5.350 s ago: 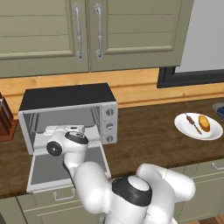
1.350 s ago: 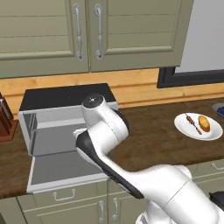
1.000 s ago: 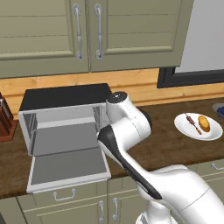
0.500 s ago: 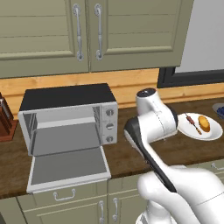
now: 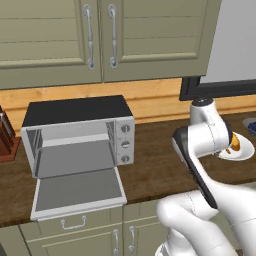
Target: Pick up the kebab skewer and baguette bread, and place them inside the toaster oven. Close the toaster oven door and start by setting the timer.
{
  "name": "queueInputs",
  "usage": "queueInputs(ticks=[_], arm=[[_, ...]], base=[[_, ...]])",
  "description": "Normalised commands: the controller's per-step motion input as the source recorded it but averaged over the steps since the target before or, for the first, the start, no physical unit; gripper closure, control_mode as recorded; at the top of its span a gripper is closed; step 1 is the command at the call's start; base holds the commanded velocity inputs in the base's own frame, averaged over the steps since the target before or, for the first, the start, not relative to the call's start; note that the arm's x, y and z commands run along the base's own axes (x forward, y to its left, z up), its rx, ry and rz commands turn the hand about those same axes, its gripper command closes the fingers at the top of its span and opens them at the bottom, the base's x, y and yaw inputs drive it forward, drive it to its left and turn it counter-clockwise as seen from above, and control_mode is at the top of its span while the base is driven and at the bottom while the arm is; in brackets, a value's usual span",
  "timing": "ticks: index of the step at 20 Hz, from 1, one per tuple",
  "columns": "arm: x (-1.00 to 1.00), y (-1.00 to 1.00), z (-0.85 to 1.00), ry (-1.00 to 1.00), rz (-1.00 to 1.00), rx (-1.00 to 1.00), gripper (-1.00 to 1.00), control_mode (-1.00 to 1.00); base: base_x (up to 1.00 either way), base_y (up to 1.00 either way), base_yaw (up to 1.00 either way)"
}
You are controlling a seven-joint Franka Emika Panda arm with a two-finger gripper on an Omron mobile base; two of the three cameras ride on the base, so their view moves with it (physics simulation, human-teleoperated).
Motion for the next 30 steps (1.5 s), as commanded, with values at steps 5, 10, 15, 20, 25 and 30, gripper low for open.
queueInputs(ticks=[5,10,15,20,25,30], arm=[[0.51,-1.0,0.0,0.11,0.0,0.06,-1.0,-1.0],[0.74,-1.0,-0.05,0.11,-0.01,0.1,-1.0,-1.0],[0.73,-1.0,-0.15,0.03,0.0,0.11,-1.0,-1.0],[0.68,-0.97,-0.36,0.01,0.0,0.13,-1.0,-1.0],[0.4,-0.14,-0.65,0.0,0.0,0.09,-1.0,-1.0],[0.47,-0.36,-0.48,0.0,0.0,0.05,-1.0,-1.0]], base=[[0.0,0.0,0.0],[0.0,0.0,0.0],[0.0,0.0,0.0],[0.0,0.0,0.0],[0.0,0.0,0.0],[0.0,0.0,0.0]])
